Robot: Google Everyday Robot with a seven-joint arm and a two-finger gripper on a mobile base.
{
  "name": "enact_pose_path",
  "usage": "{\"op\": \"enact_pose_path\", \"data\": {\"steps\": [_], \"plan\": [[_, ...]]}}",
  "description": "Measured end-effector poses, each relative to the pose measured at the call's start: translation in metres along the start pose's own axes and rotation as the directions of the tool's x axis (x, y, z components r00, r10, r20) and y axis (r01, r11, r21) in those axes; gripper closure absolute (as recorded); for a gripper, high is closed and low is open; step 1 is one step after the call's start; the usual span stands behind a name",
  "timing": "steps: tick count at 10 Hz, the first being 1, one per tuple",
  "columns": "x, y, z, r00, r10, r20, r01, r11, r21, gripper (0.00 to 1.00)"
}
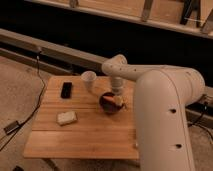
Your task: Place the pepper in the ceramic bowl
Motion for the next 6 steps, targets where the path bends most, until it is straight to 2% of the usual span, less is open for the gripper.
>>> {"op": "enact_pose_path", "data": {"steps": [6], "plan": [[0.012, 0.000, -0.004, 1.000, 0.016, -0.012, -0.016, 1.000, 0.014, 0.32]]}}
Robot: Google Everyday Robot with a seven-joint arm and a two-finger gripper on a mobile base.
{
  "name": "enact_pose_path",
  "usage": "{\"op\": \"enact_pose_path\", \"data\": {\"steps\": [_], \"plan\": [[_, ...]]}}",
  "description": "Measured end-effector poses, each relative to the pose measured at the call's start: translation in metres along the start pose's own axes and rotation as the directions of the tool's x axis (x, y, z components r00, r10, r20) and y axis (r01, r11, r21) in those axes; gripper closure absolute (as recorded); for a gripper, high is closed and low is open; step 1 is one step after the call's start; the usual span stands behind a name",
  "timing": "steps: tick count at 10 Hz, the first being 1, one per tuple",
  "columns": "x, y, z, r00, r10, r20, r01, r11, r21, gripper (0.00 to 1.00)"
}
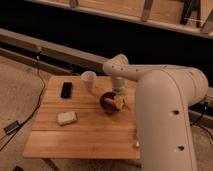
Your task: Place the pepper in the ceramic bowl
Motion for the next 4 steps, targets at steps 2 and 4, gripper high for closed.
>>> {"op": "enact_pose_path", "data": {"steps": [2, 4], "plan": [[0.003, 0.000, -0.005, 1.000, 0.007, 0.002, -0.007, 1.000, 0.009, 0.32], [0.007, -0.002, -0.016, 1.000, 0.016, 0.014, -0.016, 1.000, 0.024, 0.32]]}}
